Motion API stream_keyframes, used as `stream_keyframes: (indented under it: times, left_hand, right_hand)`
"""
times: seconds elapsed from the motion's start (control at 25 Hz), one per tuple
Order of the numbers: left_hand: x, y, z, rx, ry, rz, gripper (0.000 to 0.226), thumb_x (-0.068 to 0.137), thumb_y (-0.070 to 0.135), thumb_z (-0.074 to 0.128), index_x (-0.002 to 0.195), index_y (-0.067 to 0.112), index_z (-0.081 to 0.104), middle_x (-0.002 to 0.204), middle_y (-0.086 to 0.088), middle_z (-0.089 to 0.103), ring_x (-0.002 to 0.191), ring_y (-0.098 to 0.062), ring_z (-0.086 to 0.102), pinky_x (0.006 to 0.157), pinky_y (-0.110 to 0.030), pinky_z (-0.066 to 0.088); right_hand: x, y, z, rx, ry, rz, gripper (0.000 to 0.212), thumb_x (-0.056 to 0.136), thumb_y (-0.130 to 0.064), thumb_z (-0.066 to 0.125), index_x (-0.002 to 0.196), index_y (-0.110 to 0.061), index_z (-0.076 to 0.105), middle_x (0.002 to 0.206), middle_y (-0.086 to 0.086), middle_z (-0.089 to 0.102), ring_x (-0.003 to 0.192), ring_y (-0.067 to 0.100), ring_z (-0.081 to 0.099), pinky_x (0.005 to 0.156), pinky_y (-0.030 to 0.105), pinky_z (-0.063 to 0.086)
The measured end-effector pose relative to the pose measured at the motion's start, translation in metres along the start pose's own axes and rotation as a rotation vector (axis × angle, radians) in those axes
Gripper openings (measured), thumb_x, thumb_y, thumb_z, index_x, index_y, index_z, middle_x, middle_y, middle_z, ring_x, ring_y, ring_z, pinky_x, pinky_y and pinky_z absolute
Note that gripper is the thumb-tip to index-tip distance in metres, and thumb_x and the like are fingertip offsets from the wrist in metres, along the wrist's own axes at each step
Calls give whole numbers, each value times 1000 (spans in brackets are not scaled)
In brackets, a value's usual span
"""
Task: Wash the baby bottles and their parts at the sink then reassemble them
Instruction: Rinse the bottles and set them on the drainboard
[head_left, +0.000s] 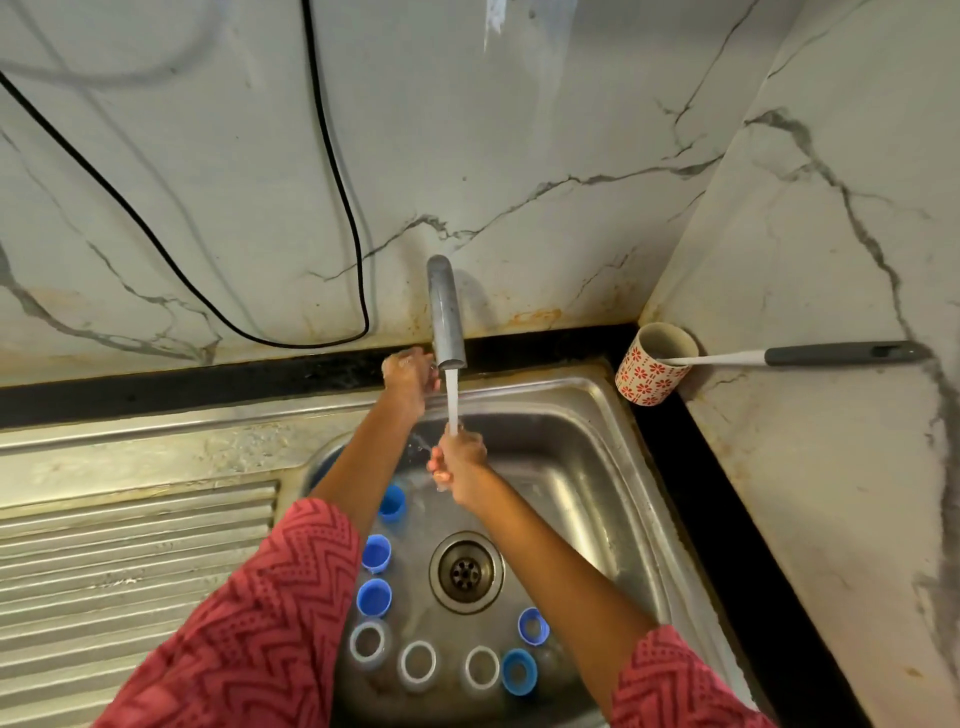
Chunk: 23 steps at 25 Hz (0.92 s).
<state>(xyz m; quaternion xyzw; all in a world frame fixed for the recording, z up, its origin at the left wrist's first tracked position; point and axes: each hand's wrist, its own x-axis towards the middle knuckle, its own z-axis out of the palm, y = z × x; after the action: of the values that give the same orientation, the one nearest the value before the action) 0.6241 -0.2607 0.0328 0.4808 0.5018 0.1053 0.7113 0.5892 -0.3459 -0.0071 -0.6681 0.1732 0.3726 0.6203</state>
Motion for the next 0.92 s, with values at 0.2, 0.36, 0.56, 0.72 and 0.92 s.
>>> stream_keyframes:
  times: [0.2,0.36,0.56,0.72,0.92]
  left_hand:
    - [-8,2,4,82,-71,171,24,97,4,38,117,-1,50,106,-20,54,78,-24,57,72,-28,54]
    - [-5,-6,19,228,-145,280,22,91,0,47,105,4,63,98,-19,63,86,-32,62,72,-26,54]
    - [-14,-48,-11,-294,20,15,11,92,4,46,92,8,56,70,-5,57,61,-15,54,58,-28,50]
    - [-54,-108,-34,-434,-203,-293,11,65,-2,33,65,7,39,43,-7,49,35,-16,52,34,-14,41]
    - [-79,-139,-51,-172,-241,-311,32,91,-6,25,64,6,37,29,-2,43,23,-9,43,36,-18,41]
  right_hand:
    - [9,-3,-1,205,-13,158,41,95,-5,26,58,-5,42,41,6,39,34,13,36,32,15,21]
    - [14,-14,-1,425,-87,194,47,96,-12,25,52,-11,43,42,2,38,36,12,33,32,14,20]
    - [-8,-36,-20,137,-171,41,36,96,-4,30,65,-10,46,59,5,45,47,12,41,40,20,32]
    - [-30,-7,-34,-1027,-172,-307,23,92,-8,49,111,-3,62,107,12,60,100,20,58,83,27,45]
    - [-41,56,-47,-1268,6,-365,29,94,-11,48,118,2,59,123,21,58,105,26,57,79,32,42]
